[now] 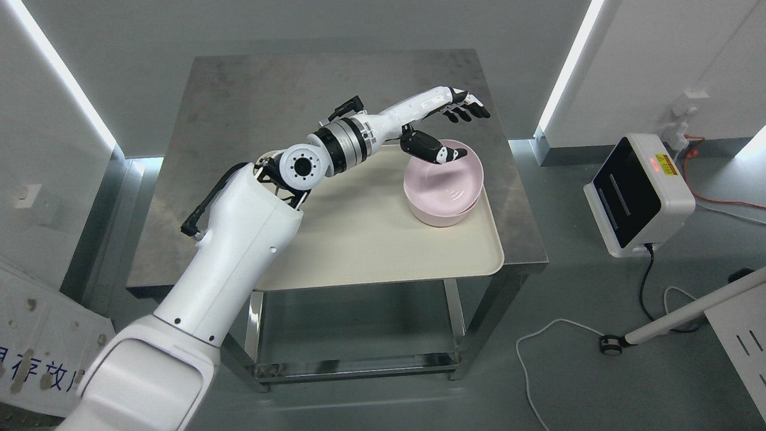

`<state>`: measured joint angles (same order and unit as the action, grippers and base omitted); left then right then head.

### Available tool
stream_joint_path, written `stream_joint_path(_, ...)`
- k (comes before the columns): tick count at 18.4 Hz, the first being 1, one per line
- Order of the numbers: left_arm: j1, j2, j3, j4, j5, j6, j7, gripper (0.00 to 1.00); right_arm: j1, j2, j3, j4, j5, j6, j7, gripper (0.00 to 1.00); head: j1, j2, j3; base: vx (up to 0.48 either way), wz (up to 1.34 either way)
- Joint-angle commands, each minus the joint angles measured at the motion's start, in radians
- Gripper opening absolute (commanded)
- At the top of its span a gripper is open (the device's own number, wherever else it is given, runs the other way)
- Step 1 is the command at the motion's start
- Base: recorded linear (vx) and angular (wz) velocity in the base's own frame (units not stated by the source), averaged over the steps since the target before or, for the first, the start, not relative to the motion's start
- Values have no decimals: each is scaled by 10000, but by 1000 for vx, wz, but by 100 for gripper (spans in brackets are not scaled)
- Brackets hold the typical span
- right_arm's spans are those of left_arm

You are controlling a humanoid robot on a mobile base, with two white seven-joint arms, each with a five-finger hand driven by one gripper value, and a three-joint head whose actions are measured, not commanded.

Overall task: Stack pink IKEA bowls on left shelf middle
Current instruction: 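Open the left hand to release the nested bowl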

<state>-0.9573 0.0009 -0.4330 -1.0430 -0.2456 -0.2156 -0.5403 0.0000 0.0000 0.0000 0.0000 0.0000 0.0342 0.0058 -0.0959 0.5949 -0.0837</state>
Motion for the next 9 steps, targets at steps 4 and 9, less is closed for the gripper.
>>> stream_joint_path(4,3527,165,4116,-3974,17,-3162,-932,63,291,-175,-107,-337,0,10,3,100,0,0,0,0,0)
stream_joint_path(9,3928,190,3183,-4066,-441,-3551,-932,63,291,-175,-123,-337,0,11,3,100,0,0,0,0,0)
